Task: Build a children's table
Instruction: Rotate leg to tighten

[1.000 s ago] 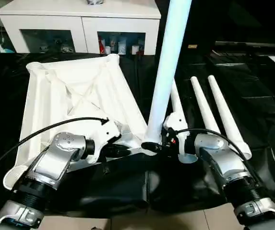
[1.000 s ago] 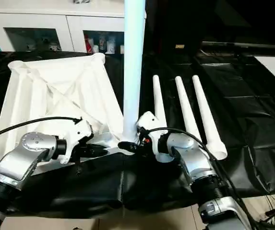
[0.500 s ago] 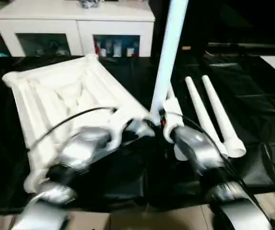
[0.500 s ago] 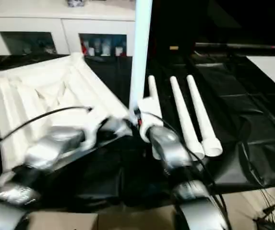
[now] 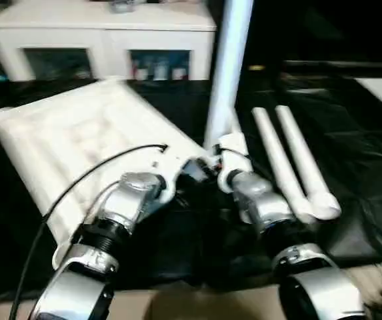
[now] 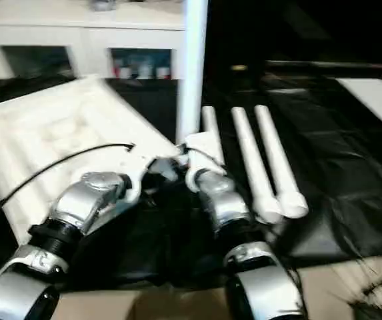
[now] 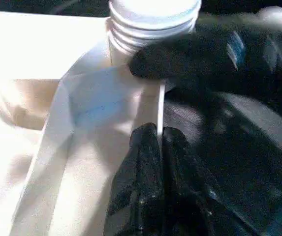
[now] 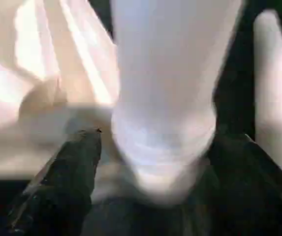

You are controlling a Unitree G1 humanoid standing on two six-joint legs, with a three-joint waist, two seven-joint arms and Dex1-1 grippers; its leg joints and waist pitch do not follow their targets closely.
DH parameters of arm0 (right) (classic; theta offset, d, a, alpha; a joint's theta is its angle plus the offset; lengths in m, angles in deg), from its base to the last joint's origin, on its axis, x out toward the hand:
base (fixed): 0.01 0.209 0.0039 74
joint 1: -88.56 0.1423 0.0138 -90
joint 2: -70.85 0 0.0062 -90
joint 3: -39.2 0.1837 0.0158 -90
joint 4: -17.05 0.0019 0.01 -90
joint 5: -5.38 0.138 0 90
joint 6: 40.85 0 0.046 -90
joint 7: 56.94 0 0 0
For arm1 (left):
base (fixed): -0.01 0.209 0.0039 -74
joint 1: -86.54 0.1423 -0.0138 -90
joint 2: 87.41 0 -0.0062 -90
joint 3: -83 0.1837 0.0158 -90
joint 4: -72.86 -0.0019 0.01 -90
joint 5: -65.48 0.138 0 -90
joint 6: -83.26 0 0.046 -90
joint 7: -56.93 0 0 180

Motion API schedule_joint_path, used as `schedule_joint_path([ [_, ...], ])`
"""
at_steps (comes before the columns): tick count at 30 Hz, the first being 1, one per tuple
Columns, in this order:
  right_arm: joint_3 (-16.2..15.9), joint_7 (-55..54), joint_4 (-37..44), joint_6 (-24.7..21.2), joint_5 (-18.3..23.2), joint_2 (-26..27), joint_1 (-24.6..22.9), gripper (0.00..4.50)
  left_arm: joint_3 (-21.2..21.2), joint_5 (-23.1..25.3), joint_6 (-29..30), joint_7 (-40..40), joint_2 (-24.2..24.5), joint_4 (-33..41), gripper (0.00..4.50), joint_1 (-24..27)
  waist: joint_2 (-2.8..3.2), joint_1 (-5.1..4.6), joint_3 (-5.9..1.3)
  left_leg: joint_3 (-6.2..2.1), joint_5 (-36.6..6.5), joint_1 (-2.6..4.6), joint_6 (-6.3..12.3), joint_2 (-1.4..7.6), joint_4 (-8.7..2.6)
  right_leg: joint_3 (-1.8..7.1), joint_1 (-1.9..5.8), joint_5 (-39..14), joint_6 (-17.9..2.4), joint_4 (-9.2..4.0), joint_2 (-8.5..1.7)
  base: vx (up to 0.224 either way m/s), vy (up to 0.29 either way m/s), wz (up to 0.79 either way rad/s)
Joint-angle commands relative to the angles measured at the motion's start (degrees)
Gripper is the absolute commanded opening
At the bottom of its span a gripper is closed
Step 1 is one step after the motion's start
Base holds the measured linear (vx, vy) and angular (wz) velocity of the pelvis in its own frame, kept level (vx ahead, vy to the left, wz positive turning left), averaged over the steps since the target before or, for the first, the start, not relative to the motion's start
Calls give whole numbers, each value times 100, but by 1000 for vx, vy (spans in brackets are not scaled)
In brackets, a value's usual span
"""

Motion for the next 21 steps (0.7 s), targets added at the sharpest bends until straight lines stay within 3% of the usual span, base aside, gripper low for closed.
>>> schedule_joint_path([
  [1,-275,400,-37,17,90,239,39,400,85,-48,-50,57,-84,-161,0,149,-1,29,-298,-2,-2103,-16,-68,-13,-410,47,205,-1965,-800,-511,-117,0,0,0],
  [3,-287,563,106,82,83,155,2,410,168,-18,-165,286,15,-77,0,225,7,17,-294,18,-2059,3,5,-4,-398,60,180,-1722,-943,-501,-109,0,0,0],
  [7,-401,973,446,174,62,-124,-138,410,322,-29,-325,752,255,173,0,427,-10,0,-297,24,-1972,-21,83,6,-398,57,208,-1601,-1028,-493,-111,0,0,0],
  [13,-457,1896,1039,352,95,-759,-374,410,323,-189,-455,1409,749,508,0,760,4,65,-306,58,-1594,-5,197,23,-375,71,223,-984,-1236,-432,-96,0,0,0],
  [21,-826,3150,1570,508,145,-1299,-655,410,401,-421,-875,2312,1225,1143,0,1110,4,119,-271,49,-2046,25,95,47,-411,86,173,-1666,-1099,-480,-114,0,0,0],
])
